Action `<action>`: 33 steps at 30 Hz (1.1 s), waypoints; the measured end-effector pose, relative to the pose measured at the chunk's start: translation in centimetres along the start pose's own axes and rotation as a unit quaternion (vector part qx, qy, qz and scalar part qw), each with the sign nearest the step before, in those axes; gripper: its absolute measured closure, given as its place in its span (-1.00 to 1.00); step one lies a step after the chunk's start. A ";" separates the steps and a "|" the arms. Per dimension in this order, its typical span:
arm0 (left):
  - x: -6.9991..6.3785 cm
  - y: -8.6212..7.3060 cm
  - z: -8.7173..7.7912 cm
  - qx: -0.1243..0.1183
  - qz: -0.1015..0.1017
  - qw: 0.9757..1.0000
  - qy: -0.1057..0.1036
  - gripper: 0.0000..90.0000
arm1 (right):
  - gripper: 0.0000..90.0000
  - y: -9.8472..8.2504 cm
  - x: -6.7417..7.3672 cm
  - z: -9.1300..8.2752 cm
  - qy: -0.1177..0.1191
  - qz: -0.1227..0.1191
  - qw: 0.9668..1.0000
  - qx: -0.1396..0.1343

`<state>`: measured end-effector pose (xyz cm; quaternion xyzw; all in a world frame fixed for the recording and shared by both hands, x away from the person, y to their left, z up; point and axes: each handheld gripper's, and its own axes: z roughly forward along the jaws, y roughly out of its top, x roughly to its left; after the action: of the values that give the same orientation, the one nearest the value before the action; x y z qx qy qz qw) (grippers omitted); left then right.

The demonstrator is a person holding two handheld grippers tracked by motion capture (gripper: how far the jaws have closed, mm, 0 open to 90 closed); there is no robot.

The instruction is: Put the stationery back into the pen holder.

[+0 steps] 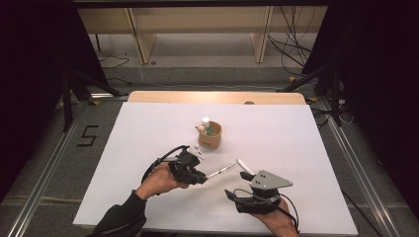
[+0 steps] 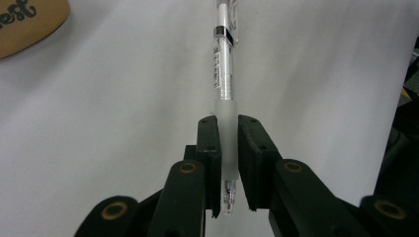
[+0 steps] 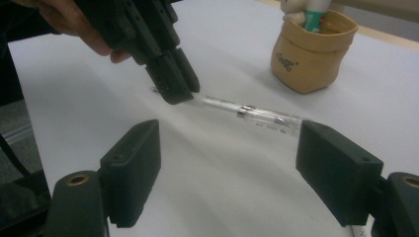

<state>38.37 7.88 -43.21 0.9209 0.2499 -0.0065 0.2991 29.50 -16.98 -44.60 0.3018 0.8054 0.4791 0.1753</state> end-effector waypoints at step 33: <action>-3.8 1.1 -0.1 0.034 0.063 0.997 -0.039 0.78 | -0.22 -0.5 6.1 2.4 -0.101 -0.291 0.950 0.059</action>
<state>35.53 5.41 -41.91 0.9435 0.1792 -0.0317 0.2768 26.13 -11.60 -46.17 0.1107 0.8631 0.3264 0.3692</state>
